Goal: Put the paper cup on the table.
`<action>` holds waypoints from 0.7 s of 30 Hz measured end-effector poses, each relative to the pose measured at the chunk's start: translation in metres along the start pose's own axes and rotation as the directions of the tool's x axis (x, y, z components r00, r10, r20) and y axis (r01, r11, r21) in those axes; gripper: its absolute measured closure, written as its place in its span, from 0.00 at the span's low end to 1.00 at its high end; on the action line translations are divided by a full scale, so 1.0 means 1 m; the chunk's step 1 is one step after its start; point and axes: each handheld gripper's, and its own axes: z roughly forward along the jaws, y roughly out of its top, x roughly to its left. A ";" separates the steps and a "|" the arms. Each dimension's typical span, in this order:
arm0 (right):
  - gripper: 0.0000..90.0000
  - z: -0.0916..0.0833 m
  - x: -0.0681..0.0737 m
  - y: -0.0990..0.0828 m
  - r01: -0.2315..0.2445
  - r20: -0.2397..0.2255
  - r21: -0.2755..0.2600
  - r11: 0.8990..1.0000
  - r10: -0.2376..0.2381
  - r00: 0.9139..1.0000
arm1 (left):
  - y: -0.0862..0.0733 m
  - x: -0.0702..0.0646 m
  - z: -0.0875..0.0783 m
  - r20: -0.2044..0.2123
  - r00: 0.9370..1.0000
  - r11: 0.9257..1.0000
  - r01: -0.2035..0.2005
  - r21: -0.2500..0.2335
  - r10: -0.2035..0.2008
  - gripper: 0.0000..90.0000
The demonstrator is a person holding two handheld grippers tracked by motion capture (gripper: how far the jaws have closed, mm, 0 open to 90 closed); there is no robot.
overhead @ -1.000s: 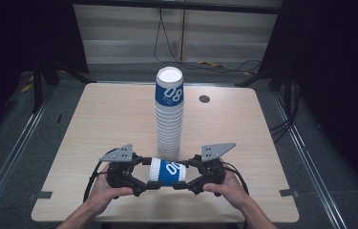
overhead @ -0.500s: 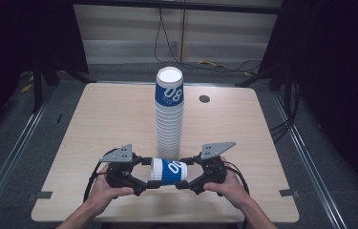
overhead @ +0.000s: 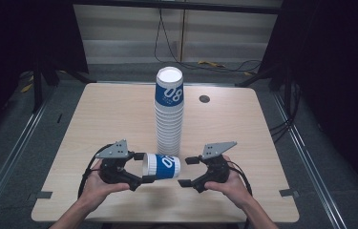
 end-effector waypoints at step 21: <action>0.17 -0.027 -0.010 -0.025 -0.072 0.212 -0.054 0.996 0.082 0.974 | 0.004 0.016 -0.032 -0.176 0.984 0.992 0.026 0.120 -0.004 0.20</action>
